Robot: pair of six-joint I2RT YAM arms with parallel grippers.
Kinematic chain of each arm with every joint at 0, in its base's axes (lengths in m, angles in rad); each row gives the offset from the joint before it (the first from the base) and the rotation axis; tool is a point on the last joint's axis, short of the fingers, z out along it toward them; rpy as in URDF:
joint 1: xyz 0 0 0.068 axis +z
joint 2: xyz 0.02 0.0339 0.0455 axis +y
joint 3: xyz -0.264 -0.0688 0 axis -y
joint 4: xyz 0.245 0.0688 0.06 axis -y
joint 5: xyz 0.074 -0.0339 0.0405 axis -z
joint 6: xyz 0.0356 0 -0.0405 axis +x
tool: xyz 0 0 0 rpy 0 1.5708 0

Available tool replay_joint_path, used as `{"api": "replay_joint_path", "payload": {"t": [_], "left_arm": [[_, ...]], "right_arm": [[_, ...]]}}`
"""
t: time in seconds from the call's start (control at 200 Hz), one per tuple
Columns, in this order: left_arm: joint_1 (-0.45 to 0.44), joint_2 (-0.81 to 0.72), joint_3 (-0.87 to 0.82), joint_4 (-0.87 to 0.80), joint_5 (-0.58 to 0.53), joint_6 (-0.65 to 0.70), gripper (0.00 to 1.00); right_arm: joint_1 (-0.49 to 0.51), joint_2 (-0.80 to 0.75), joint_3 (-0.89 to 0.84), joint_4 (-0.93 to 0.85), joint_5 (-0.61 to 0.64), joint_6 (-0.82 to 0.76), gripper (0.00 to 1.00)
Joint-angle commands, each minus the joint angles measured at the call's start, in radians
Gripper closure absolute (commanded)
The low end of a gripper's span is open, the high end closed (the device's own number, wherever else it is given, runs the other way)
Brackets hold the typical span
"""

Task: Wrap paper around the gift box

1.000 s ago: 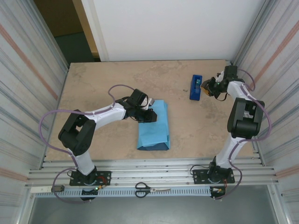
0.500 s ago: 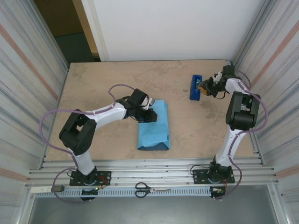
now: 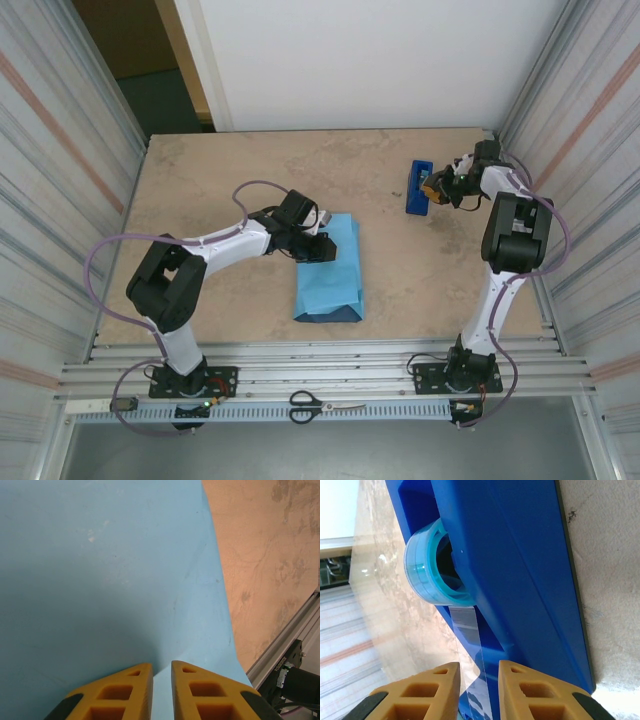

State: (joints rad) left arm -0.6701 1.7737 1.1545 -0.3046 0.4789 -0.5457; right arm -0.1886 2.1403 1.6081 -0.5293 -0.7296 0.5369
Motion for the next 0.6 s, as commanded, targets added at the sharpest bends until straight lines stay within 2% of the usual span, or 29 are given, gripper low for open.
{"api": "replay_joint_path", "payload": {"t": [0.0,0.306,0.391,0.591], "left_arm": [[-0.032,0.082,-0.043,-0.12,-0.031,0.032,0.82],[-0.033,0.086,-0.047,-0.117,-0.029,0.03,0.83],[-0.033,0.087,-0.046,-0.116,-0.027,0.03,0.83],[-0.034,0.09,-0.045,-0.115,-0.024,0.031,0.83]], "right_arm": [[0.001,0.028,0.027,-0.031,-0.033,-0.031,0.76],[-0.003,0.024,0.038,-0.03,-0.05,-0.026,0.79],[-0.003,0.023,0.039,-0.027,-0.063,-0.025,0.85],[-0.006,0.019,0.035,-0.031,-0.062,-0.023,0.84]]}}
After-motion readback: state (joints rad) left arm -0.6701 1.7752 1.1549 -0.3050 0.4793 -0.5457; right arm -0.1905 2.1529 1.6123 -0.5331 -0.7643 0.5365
